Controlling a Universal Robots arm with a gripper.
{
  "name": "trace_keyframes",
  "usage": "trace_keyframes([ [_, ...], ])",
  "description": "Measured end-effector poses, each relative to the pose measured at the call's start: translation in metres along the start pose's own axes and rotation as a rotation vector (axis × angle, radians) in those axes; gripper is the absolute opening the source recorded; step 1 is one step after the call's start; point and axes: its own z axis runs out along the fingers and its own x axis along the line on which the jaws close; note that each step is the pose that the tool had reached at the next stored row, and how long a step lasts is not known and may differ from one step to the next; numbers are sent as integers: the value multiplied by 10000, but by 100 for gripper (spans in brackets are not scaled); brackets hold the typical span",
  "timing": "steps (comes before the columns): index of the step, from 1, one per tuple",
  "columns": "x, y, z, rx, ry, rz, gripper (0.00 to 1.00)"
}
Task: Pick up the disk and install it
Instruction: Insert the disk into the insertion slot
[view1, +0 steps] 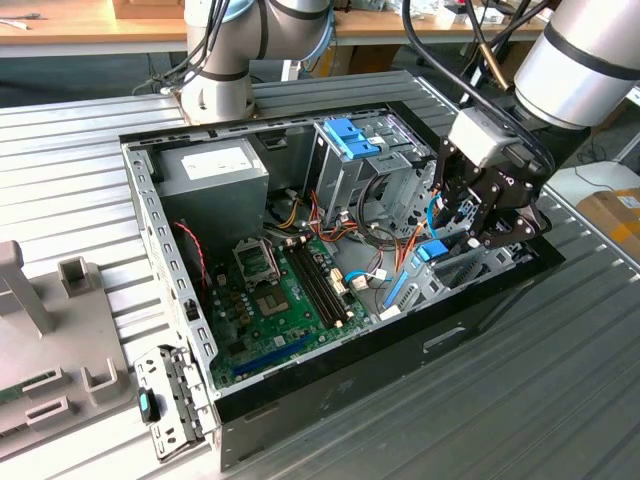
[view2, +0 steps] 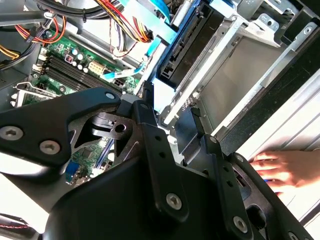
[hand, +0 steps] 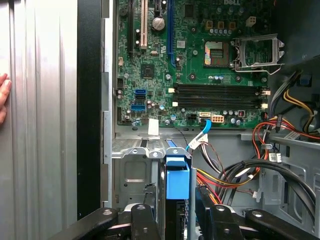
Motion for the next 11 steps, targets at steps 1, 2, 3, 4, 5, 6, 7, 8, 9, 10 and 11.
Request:
trace_keyframes([
  [1,0,0,0,0,0,0,44],
  [2,1,0,0,0,0,1,44],
  [3,1,0,0,0,0,0,44],
  [4,1,0,0,0,0,1,44],
  [5,1,0,0,0,0,1,44],
  [6,1,0,-1,0,-1,0,44],
  [7,2,0,-7,0,0,1,44],
  [8,1,0,-20,0,1,1,44],
  [9,0,0,-45,0,1,1,44],
  [10,-1,0,-93,0,1,1,44],
  [11,-2,-1,-112,0,-1,0,44],
])
